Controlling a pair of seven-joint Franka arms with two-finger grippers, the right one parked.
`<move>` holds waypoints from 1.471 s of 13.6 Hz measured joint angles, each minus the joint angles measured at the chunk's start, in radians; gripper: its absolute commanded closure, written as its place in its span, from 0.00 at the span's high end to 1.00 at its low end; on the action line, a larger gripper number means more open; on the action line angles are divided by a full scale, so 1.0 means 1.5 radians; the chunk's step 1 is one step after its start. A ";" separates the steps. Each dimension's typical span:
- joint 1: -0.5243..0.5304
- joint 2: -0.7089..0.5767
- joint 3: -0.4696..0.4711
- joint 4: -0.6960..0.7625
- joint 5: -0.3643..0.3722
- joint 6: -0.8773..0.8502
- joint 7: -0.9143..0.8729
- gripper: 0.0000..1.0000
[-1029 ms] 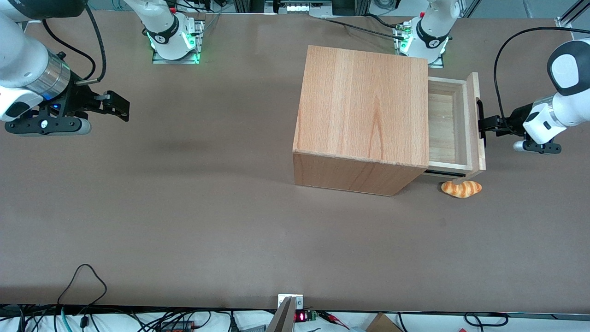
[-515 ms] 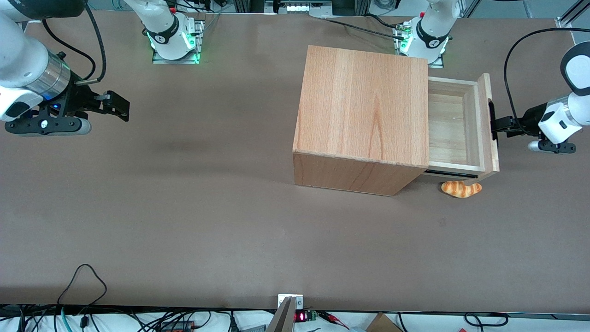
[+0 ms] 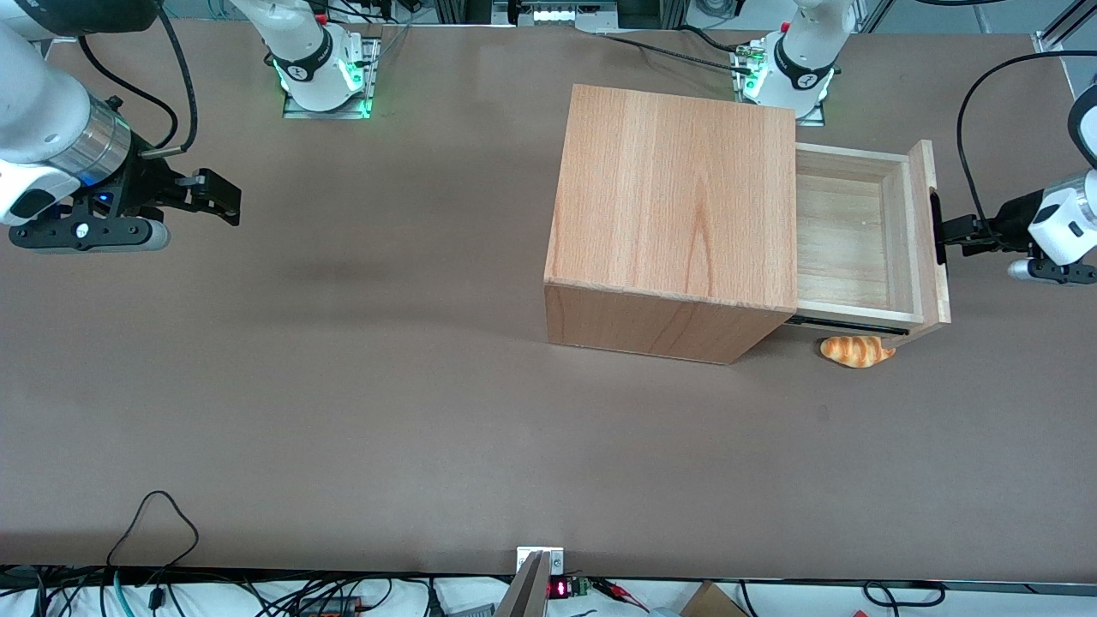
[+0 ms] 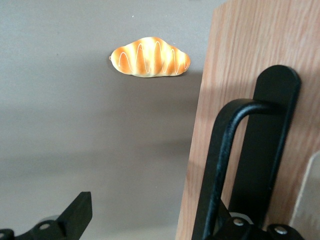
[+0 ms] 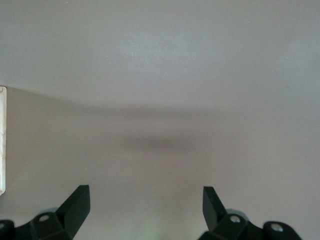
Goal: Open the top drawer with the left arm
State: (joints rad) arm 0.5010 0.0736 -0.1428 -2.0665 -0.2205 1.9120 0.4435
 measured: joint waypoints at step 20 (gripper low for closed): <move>-0.004 -0.001 -0.088 0.326 0.103 -0.210 -0.078 1.00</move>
State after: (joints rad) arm 0.4943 0.0718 -0.2745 -1.5780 -0.0656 1.5972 0.3272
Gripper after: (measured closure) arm 0.000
